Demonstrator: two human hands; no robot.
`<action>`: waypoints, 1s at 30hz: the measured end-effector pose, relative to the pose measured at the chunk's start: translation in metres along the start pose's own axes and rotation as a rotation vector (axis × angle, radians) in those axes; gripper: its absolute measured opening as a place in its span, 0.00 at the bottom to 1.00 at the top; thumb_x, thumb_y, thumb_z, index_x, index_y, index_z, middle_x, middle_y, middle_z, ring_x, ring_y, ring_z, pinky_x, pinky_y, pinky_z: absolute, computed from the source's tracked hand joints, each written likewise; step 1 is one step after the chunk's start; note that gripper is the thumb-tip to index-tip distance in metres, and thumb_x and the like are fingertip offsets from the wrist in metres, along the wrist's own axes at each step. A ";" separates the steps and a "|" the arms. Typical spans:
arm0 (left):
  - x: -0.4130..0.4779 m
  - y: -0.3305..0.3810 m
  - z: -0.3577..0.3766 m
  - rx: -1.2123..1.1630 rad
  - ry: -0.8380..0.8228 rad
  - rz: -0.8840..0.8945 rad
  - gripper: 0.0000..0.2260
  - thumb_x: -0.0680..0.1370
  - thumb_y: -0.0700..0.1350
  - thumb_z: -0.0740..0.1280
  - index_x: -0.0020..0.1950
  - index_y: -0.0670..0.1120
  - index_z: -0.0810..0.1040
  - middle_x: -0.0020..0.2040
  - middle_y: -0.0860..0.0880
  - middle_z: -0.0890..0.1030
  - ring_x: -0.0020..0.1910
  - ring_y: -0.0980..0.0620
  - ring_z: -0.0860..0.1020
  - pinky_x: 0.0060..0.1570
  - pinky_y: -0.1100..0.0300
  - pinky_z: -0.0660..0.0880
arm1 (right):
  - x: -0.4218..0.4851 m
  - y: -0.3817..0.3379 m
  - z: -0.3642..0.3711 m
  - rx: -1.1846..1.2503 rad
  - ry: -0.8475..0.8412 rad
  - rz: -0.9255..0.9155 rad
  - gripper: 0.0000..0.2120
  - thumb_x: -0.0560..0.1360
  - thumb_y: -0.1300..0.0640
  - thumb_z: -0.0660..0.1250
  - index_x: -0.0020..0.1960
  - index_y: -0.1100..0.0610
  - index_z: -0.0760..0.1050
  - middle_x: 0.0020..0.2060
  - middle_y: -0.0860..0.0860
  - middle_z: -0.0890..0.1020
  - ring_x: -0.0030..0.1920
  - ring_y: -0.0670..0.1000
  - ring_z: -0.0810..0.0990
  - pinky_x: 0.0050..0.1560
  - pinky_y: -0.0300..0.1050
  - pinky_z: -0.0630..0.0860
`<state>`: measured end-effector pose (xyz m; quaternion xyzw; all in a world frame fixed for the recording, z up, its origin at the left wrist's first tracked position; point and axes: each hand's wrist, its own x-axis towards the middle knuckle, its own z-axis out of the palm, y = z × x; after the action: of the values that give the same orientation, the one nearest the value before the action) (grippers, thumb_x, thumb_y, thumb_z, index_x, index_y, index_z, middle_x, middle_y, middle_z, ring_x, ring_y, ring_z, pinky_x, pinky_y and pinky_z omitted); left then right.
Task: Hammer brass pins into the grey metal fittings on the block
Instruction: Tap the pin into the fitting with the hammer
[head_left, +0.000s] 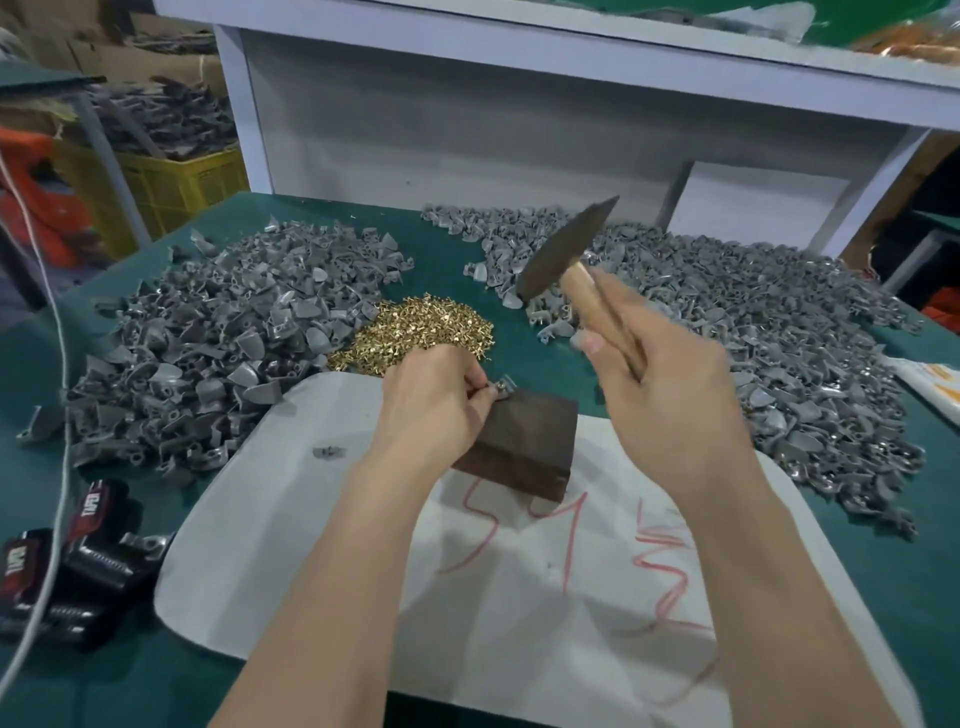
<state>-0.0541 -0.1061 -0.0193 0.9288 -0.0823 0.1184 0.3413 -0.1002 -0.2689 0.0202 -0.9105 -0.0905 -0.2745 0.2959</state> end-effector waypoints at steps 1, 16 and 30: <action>0.000 0.000 0.000 0.000 -0.002 -0.003 0.03 0.74 0.44 0.71 0.42 0.46 0.83 0.37 0.51 0.76 0.47 0.44 0.79 0.50 0.51 0.76 | 0.000 0.001 0.001 -0.050 -0.114 0.019 0.21 0.78 0.55 0.62 0.70 0.42 0.67 0.56 0.35 0.76 0.55 0.35 0.73 0.50 0.24 0.65; -0.003 0.005 -0.002 -0.012 -0.024 -0.067 0.02 0.76 0.48 0.69 0.43 0.52 0.79 0.39 0.56 0.76 0.49 0.50 0.77 0.57 0.48 0.73 | 0.008 0.055 0.038 -0.324 -0.463 0.388 0.15 0.81 0.53 0.54 0.53 0.58 0.78 0.44 0.59 0.81 0.46 0.60 0.78 0.43 0.48 0.73; 0.004 0.004 -0.013 -0.480 0.425 -0.157 0.14 0.78 0.44 0.65 0.64 0.49 0.75 0.61 0.51 0.72 0.61 0.52 0.73 0.65 0.53 0.68 | 0.081 0.034 0.034 0.170 0.184 0.543 0.30 0.77 0.57 0.66 0.75 0.56 0.58 0.59 0.53 0.76 0.56 0.49 0.77 0.50 0.44 0.78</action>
<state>-0.0534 -0.1008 -0.0067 0.7799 0.0369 0.2602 0.5680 -0.0064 -0.2762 0.0249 -0.8447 0.1607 -0.2580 0.4406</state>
